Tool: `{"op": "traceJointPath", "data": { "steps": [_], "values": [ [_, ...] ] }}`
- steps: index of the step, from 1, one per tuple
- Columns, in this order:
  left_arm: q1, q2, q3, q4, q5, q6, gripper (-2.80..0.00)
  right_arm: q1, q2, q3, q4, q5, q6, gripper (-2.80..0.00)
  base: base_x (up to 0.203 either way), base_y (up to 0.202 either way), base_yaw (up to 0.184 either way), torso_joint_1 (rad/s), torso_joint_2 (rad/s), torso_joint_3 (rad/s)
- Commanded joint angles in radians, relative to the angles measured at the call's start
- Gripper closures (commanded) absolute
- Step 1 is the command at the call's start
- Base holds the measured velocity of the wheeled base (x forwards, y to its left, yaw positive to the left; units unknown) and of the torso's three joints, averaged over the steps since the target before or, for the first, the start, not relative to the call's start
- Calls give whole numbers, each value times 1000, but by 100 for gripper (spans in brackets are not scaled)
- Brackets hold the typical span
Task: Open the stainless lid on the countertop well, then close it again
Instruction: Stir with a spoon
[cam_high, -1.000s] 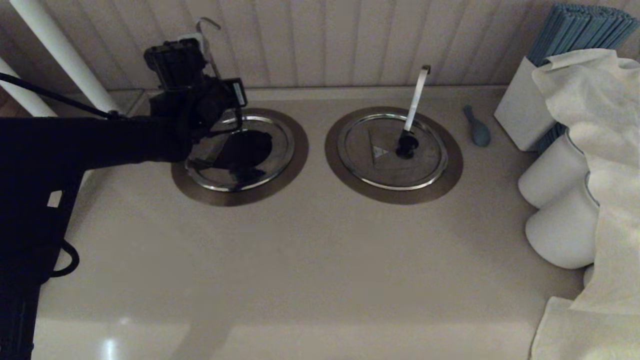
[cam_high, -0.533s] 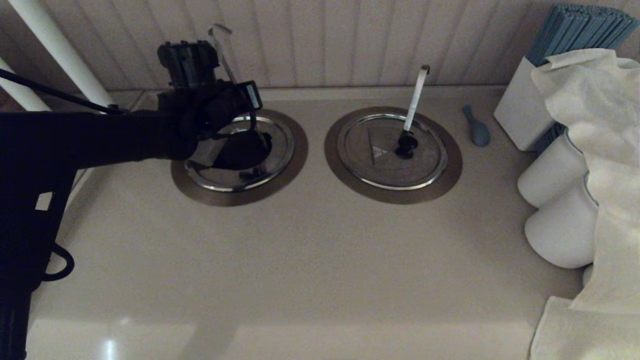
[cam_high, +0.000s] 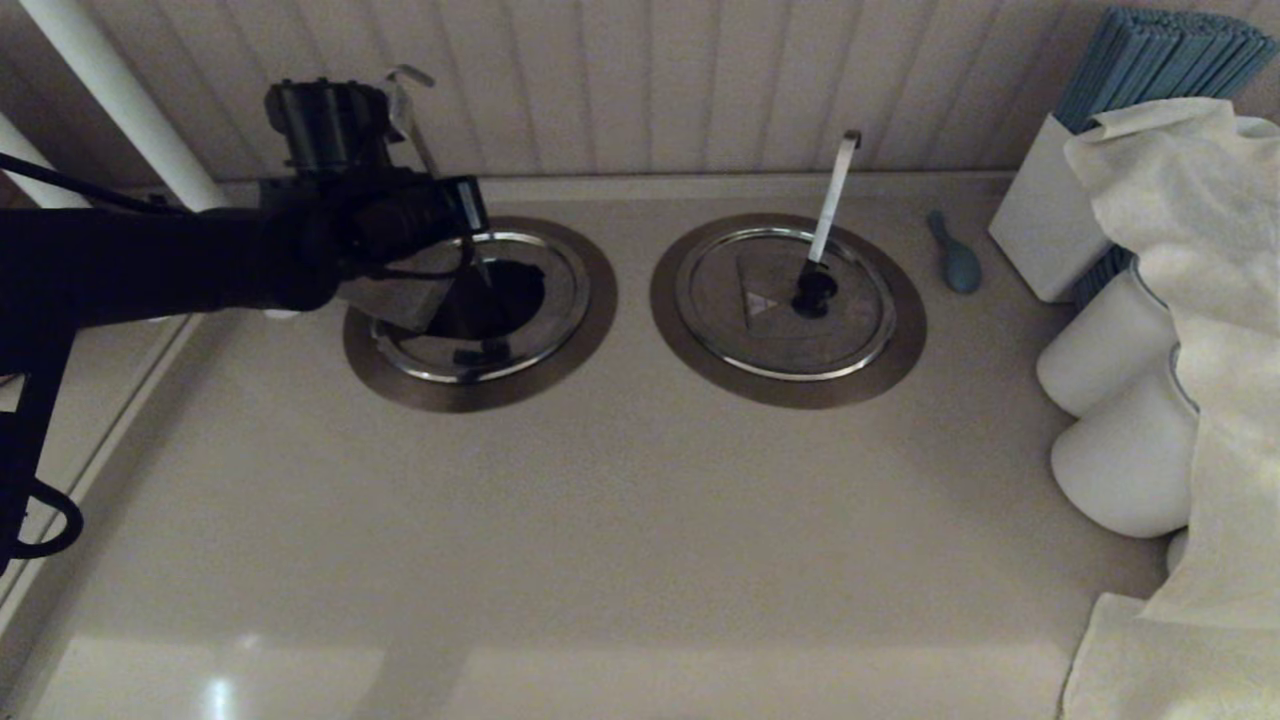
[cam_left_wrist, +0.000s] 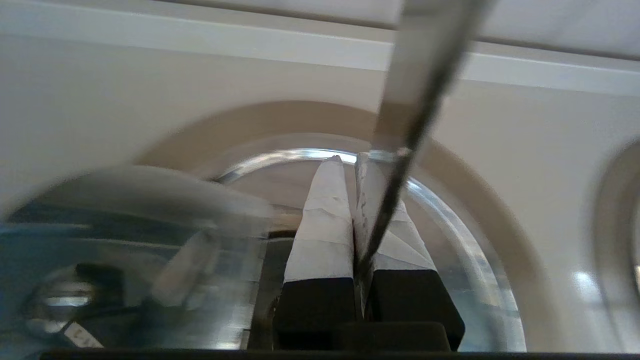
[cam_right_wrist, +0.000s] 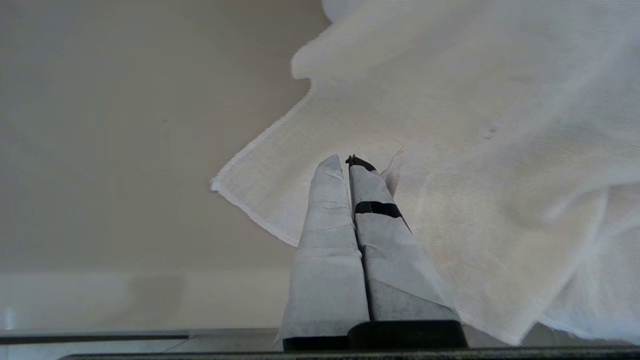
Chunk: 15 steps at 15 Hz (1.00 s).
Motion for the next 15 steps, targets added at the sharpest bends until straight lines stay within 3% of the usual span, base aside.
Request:
{"op": "traceJointPath", "data": {
  "steps": [1,5,7,10,15],
  "values": [
    [17,6,-1,-4,-1,14,0,1,0,0,0,0,0,0,0,0,0,0,0,0],
    [29,45,-61,-10,29,43,0,1,0,0,-1,0,0,0,0,0,0,0,0,0],
    [29,93,-117,-19,132,47,0,1,0,0,-1,0,0,0,0,0,0,0,0,0],
    [16,87,-121,-68,135,37,0,1,0,0,0,0,0,0,0,0,0,0,0,0],
    [-38,59,-113,-46,115,-54,0,-1,0,0,-1,0,0,0,0,0,0,0,0,0]
  ]
}}
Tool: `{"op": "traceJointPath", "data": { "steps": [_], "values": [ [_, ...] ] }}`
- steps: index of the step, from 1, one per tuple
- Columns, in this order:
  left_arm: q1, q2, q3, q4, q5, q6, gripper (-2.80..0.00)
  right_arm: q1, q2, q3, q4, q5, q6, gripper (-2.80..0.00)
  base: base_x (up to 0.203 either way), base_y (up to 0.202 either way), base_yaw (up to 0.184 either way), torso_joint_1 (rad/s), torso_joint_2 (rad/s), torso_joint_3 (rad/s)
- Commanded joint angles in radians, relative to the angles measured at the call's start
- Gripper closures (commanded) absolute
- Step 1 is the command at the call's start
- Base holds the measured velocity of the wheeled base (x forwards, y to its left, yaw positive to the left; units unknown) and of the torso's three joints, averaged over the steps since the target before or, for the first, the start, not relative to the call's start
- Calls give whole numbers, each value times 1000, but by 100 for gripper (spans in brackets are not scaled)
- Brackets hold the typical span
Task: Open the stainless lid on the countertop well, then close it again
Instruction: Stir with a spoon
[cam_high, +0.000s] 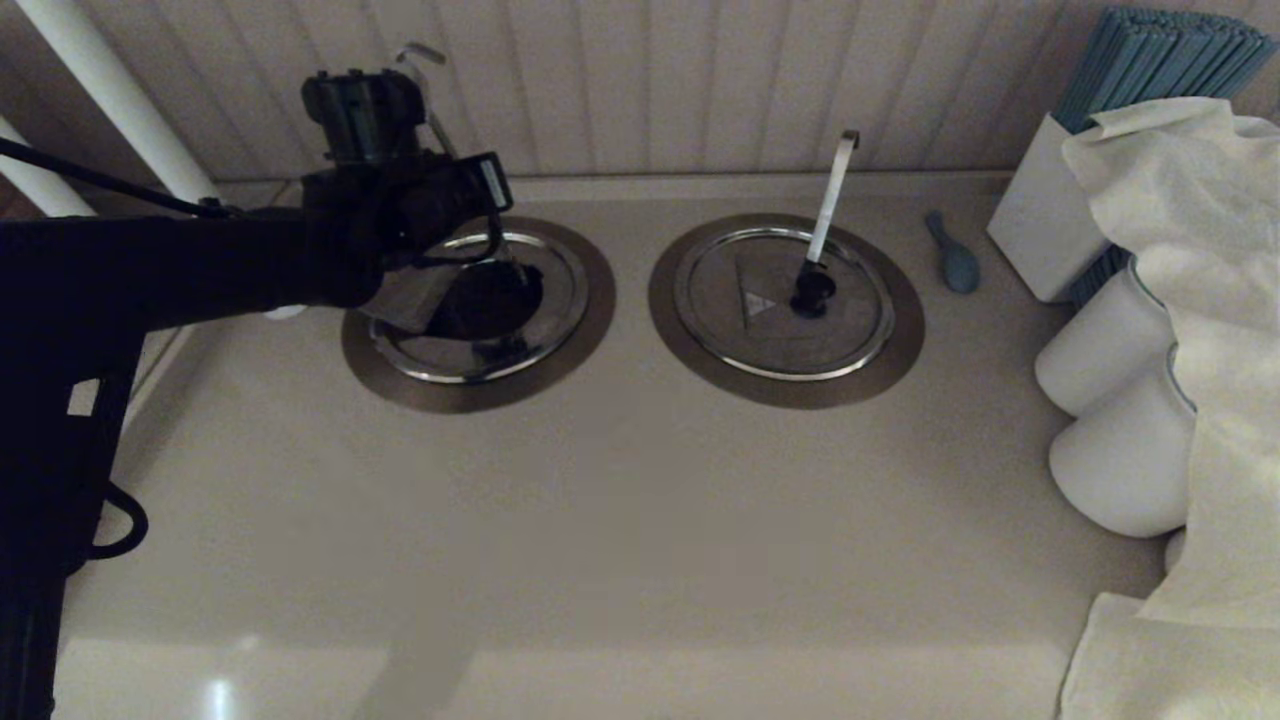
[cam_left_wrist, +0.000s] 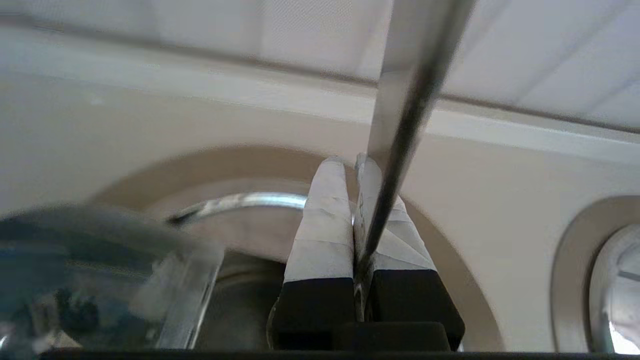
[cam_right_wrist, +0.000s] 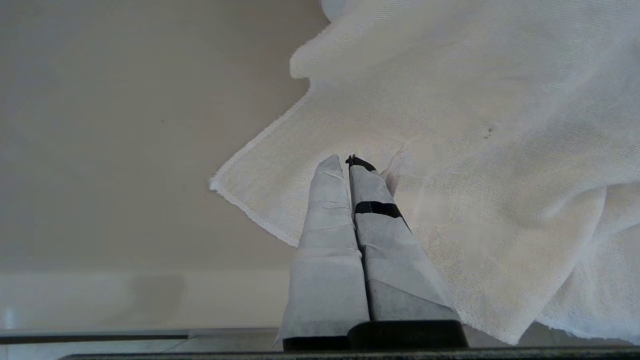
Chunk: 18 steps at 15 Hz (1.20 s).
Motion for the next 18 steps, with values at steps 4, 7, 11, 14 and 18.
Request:
{"op": "traceJointPath", "data": {
  "steps": [4,7,11,14,18],
  "values": [
    [23,-27,16,52,-20,-10,0,1,0,0,0,0,0,0,0,0,0,0,0,0],
    [61,-45,49,56,-38,39,0,-1,0,0,0,0,0,0,0,0,0,0,0,0],
    [69,-28,50,48,-42,95,0,1,0,0,0,0,0,0,0,0,0,0,0,0],
    [64,9,-6,40,-37,78,0,1,0,0,1,0,0,0,0,0,0,0,0,0],
    [61,35,-9,-57,7,94,0,-1,0,0,1,0,0,0,0,0,0,0,0,0]
  ]
}}
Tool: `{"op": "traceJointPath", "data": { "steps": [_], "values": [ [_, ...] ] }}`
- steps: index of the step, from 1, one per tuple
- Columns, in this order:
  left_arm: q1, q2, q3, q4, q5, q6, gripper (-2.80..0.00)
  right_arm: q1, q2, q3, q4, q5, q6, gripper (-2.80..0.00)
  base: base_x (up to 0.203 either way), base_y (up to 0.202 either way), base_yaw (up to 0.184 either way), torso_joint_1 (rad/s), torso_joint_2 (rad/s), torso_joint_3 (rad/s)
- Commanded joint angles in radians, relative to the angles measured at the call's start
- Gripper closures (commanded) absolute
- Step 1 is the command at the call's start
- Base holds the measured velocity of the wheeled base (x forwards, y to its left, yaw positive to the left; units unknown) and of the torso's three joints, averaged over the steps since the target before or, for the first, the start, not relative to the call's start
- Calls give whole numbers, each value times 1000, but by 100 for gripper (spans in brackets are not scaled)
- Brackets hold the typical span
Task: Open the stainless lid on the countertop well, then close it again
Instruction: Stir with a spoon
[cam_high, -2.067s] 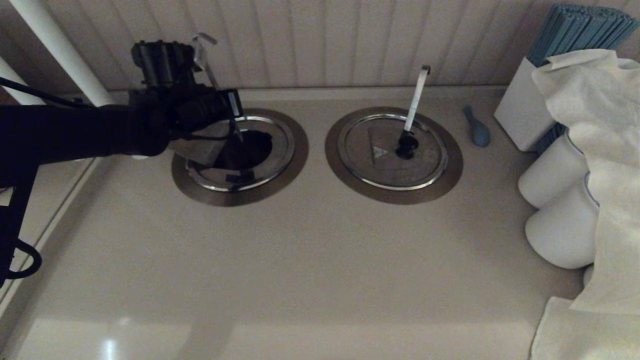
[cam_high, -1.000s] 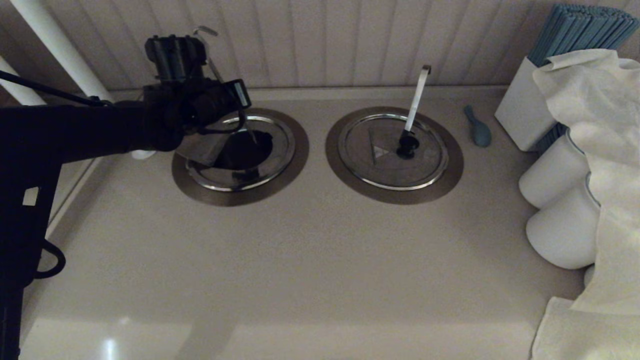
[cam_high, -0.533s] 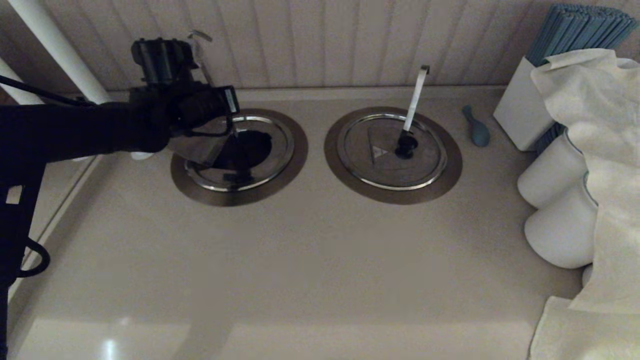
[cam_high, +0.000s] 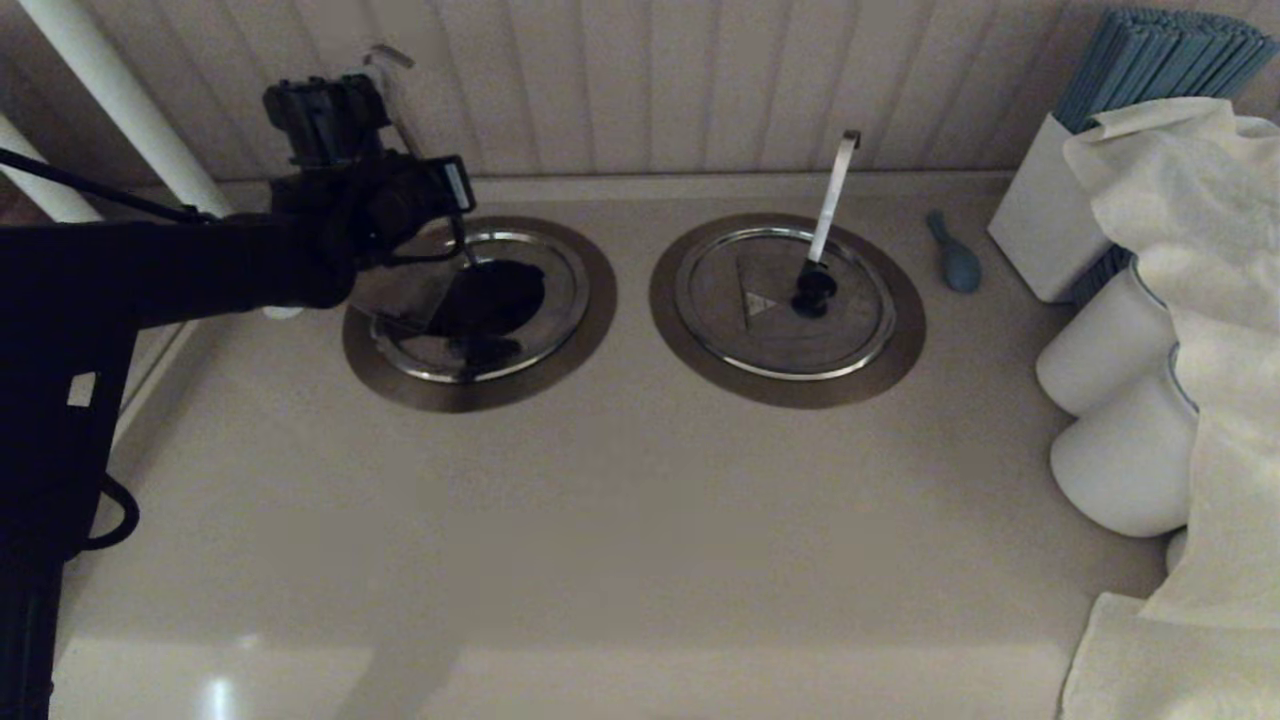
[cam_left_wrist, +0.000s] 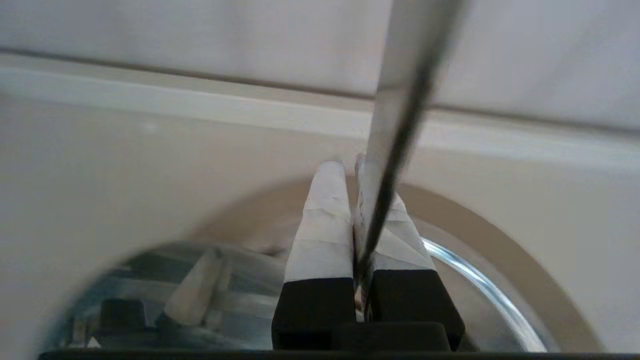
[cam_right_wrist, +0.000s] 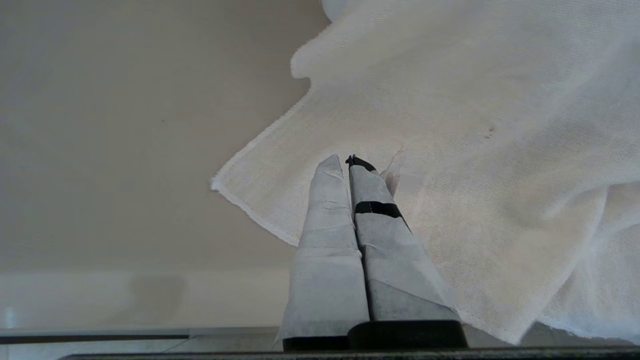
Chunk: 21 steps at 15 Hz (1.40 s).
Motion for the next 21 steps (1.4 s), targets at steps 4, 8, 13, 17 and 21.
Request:
{"op": "traceJointPath", "data": {
  "steps": [4,8,13,17,21],
  "values": [
    [-40,28,-3,-13,6,-6,0,1,0,0,0,1,0,0,0,0,0,0,0,0],
    [-76,18,10,-9,14,-46,0,1,0,0,0,1,0,0,0,0,0,0,0,0],
    [-86,-88,52,160,-84,-136,0,1,0,0,-1,1,0,0,0,0,0,0,0,0],
    [-35,-106,61,220,-94,-97,0,1,0,0,-1,1,0,0,0,0,0,0,0,0],
    [-8,-103,57,230,-91,-53,0,1,0,0,-1,1,0,0,0,0,0,0,0,0]
  ]
}}
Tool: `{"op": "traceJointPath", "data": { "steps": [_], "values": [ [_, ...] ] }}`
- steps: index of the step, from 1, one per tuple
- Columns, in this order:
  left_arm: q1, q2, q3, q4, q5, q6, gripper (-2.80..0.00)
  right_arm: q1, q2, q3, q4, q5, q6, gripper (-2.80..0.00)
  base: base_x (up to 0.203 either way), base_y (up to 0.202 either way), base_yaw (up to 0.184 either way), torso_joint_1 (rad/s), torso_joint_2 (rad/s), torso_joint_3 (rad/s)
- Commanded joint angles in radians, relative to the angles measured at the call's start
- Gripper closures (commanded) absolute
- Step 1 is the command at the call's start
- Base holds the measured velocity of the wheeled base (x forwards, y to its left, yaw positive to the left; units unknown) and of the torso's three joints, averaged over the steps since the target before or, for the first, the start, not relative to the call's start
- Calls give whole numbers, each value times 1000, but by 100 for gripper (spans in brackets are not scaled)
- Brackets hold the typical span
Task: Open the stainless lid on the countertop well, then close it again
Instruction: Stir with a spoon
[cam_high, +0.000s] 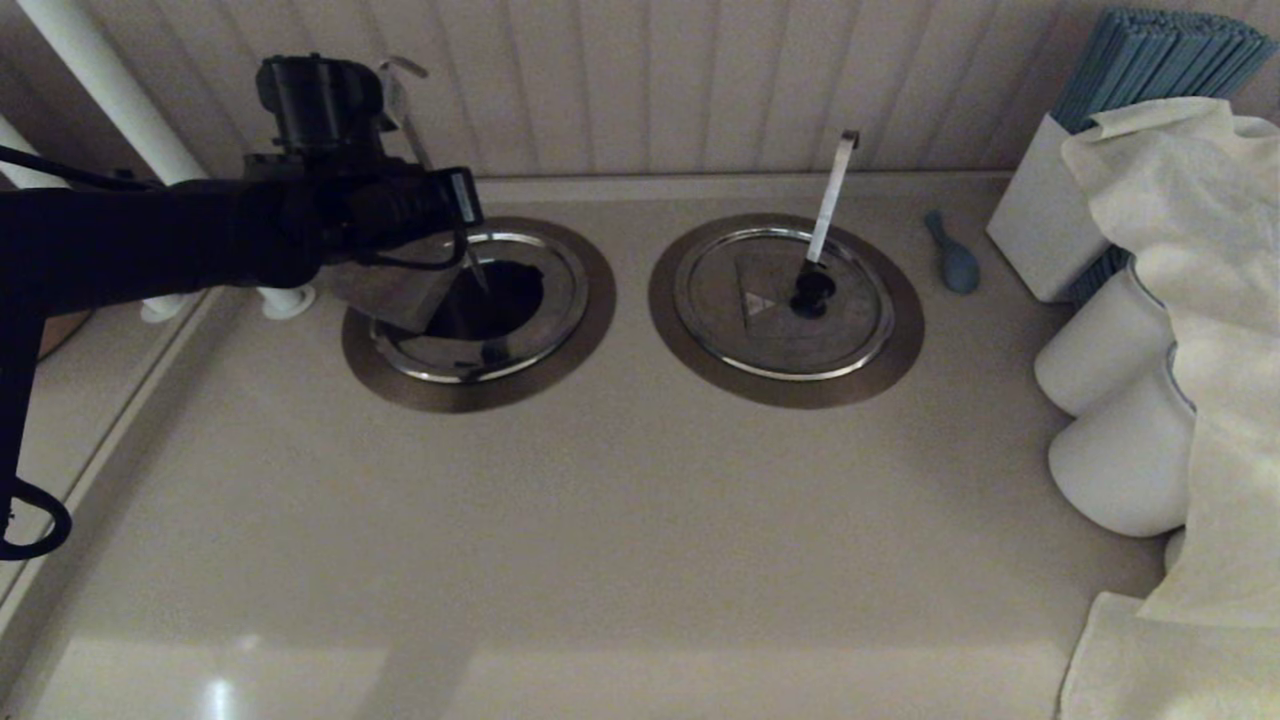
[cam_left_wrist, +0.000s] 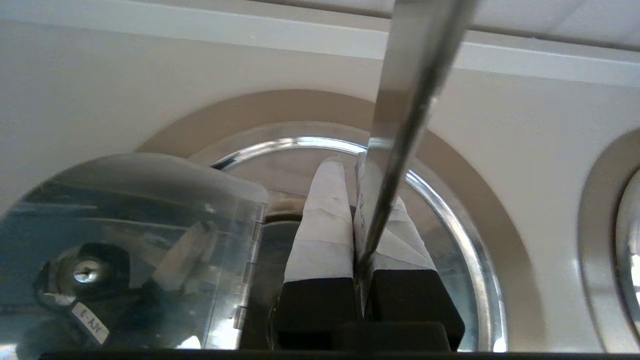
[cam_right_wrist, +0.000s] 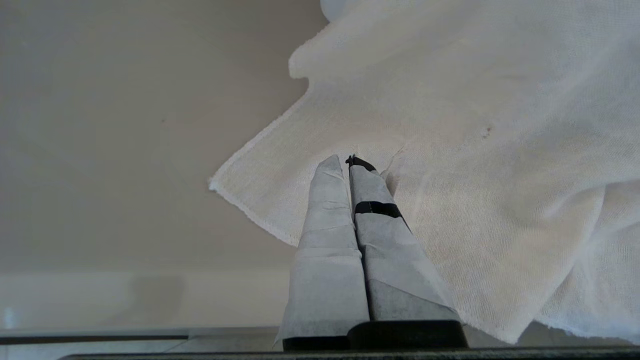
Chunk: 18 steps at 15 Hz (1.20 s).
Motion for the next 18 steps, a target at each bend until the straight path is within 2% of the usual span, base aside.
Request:
{"op": "traceJointPath", "data": {
  "steps": [1,4,6,10,13,18],
  "values": [
    [6,5,-6,-6,4,0,0,-1,0,0,1,1,-1,0,0,0,0,0,0,0],
    [5,65,-48,-92,58,12,0,1,0,0,0,1,-1,0,0,0,0,0,0,0],
    [5,103,-51,-127,92,74,0,1,0,0,1,1,-1,0,0,0,0,0,0,0],
    [-49,130,-54,-138,93,74,0,0,0,0,0,1,-1,0,0,0,0,0,0,0],
    [-89,150,-53,-166,117,71,0,0,0,0,0,1,-1,0,0,0,0,0,0,0],
    [-95,148,-50,-166,121,73,0,1,0,0,0,1,-1,0,0,0,0,0,0,0]
  ]
}}
